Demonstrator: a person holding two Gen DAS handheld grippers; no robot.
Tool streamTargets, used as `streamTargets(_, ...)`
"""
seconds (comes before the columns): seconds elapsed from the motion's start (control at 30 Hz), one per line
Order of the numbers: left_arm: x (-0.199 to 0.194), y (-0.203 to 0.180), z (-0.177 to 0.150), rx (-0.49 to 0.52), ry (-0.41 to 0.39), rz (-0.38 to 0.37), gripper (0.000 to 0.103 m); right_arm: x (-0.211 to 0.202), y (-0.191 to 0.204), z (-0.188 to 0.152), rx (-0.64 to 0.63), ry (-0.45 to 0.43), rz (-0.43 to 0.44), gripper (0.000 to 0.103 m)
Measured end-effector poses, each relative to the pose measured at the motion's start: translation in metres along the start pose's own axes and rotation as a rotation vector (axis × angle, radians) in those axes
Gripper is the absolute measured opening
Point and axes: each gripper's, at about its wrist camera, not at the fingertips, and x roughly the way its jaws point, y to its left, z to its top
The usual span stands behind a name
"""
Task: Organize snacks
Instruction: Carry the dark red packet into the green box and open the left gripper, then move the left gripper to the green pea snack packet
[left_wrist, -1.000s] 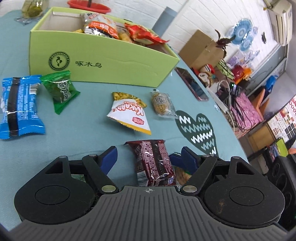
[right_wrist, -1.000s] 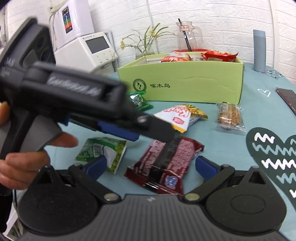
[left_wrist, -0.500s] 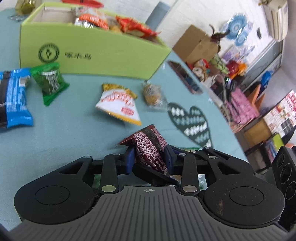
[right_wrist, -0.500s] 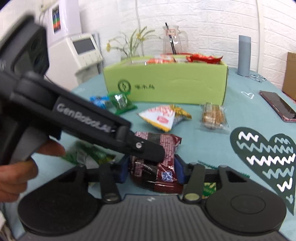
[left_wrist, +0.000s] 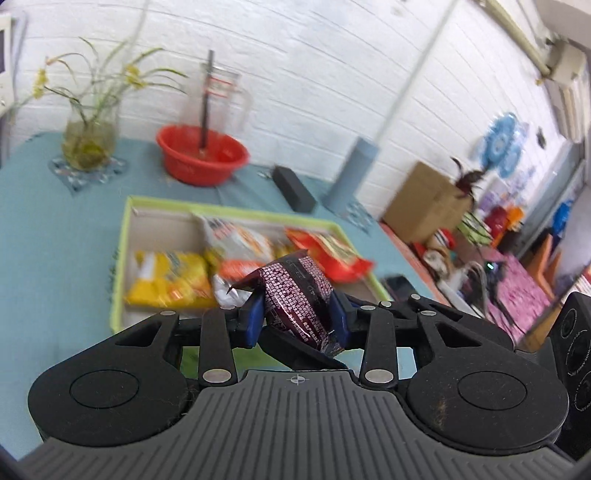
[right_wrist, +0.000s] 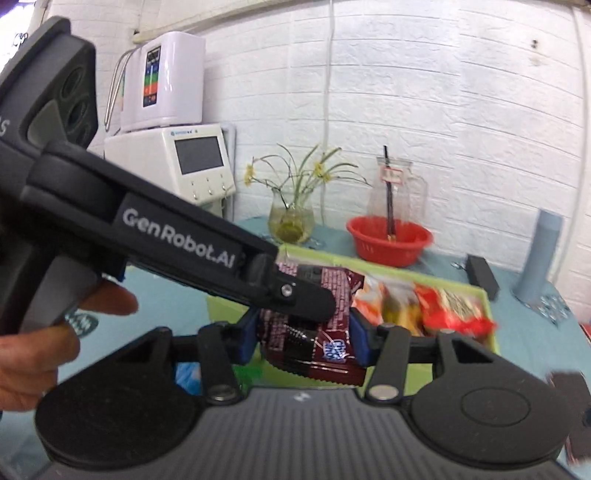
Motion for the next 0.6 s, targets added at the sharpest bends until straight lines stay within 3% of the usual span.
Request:
streamTargets(0.13, 0.027, 0.044, 0.022, -0.061, 0.006, 0.07, 0.016, 0.062, -0.004, 0.015, 0.026, 0.035, 0.058, 0.053)
streamTargets(0.27, 0.045, 0.072, 0.023, -0.096, 0.033, 0.081, 0.016, 0.097, -0.006, 0.009, 0.051, 0.074, 0.108, 0.056)
streamTargets(0.33, 0.044, 0.08, 0.022, -0.118, 0.005, 0.07, 0.03, 0.105, -0.008, 0.008, 0.058, 0.078, 0.117, 0.064)
streamTargets(0.4, 0.027, 0.082, 0.022, -0.147, -0.078, 0.045, 0.058, 0.1, -0.009, 0.008, 0.072, 0.054, 0.116, 0.071)
streamTargets(0.5, -0.009, 0.066, 0.028, -0.106, -0.174, 0.058, 0.065, 0.073, -0.009, 0.011, 0.083, -0.016, 0.099, 0.078)
streamTargets(0.6, -0.048, 0.041, 0.025, -0.028, -0.278, 0.058, 0.079, 0.039, -0.007, 0.014, 0.067, -0.072, 0.066, 0.094)
